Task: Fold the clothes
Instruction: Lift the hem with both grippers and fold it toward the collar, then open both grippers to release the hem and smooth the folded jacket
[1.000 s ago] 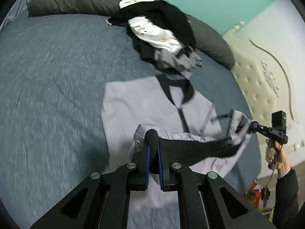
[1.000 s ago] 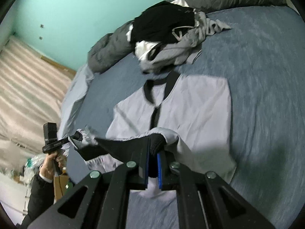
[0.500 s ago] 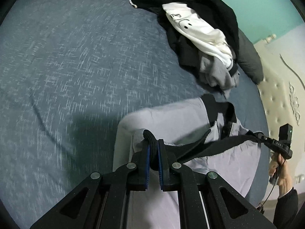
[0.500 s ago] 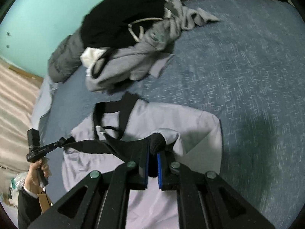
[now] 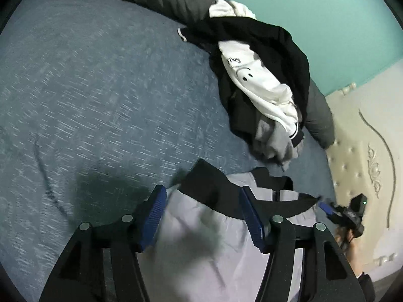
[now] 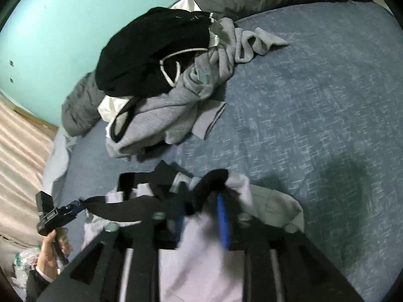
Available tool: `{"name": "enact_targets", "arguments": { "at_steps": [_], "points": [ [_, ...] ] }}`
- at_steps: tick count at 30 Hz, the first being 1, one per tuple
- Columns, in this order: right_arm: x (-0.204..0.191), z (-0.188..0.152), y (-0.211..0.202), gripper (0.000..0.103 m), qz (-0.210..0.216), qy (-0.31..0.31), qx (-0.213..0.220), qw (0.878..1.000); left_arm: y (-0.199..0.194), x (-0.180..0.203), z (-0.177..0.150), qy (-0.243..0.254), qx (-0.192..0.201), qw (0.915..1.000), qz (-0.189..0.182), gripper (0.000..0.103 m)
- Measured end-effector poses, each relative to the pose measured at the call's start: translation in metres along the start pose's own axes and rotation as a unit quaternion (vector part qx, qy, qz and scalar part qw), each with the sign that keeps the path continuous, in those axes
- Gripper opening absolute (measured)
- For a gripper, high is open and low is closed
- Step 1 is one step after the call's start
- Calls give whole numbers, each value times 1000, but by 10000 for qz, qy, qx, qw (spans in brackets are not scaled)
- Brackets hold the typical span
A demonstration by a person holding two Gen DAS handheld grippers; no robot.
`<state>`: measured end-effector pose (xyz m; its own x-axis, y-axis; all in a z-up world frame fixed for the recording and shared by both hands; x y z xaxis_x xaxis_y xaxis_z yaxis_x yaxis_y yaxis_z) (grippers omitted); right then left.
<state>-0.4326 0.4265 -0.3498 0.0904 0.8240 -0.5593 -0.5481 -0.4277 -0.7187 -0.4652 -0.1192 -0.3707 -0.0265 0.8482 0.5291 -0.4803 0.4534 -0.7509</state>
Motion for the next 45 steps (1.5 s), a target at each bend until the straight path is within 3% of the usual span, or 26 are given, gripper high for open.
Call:
{"name": "enact_targets", "arguments": {
  "at_steps": [1,2,6,13,19,21,22,24,26,27,29,34,39,42,43,45],
  "points": [
    [2,1,-5,65,-22,64,159,9999,-2,2,-1,138,22,9999,56,64],
    [4,1,-11,76,-39,126,312,9994,-3,5,-2,285,41,9995,105,64],
    [7,4,-25,76,-180,21,490,9986,-7,12,-7,755,135,9967,267,64],
    [11,-20,-3,76,-711,-771,-120,9944,15,16,-14,1150,-18,9920,515,64],
    [13,-30,22,76,-652,-1003,-225,9926,33,11,-17,1277,-113,9904,514,63],
    [13,-32,31,69,-716,-1076,-321,9911,37,10,-19,1332,-130,9898,493,39],
    [13,-33,36,55,-753,-1117,-365,9902,37,12,-19,1404,-94,9888,496,36],
    [13,-35,39,36,-858,-1235,-264,9883,36,17,-21,1563,-32,9865,488,19],
    [12,-35,37,14,-819,-1287,-90,9883,31,21,-18,1617,81,9857,464,14],
    [11,-34,34,13,-891,-1372,26,9865,28,23,-16,1638,142,9853,454,13],
    [8,-31,30,6,-990,-1498,198,9835,22,28,-10,1661,303,9843,518,13],
    [-2,-17,21,5,-1330,-1722,593,9742,25,36,4,1666,377,9827,715,13],
    [-11,-3,42,5,-1808,-1859,487,9646,44,34,3,1634,245,9808,1038,18],
    [-7,-4,62,6,-2040,-1776,206,9625,49,30,-3,1496,120,9831,1047,36],
    [-6,-6,65,6,-2130,-1761,162,9609,46,31,-6,1525,143,9825,1064,39],
    [-4,-9,70,11,-2303,-1729,89,9576,30,34,-8,1628,326,9798,1113,53]
  ]
}}
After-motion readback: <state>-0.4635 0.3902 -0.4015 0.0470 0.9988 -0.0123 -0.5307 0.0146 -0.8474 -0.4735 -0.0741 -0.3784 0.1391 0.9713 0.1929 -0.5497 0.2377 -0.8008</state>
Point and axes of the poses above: each gripper's, at about its wrist camera, not at the fingertips, and y roughly the way its jaws point, x to its right, z to its top, the point moved 2 cm from there along y, roughly the way its jaws point, and after that the axes turned 2 degrees about z, right-handed, at the moved point
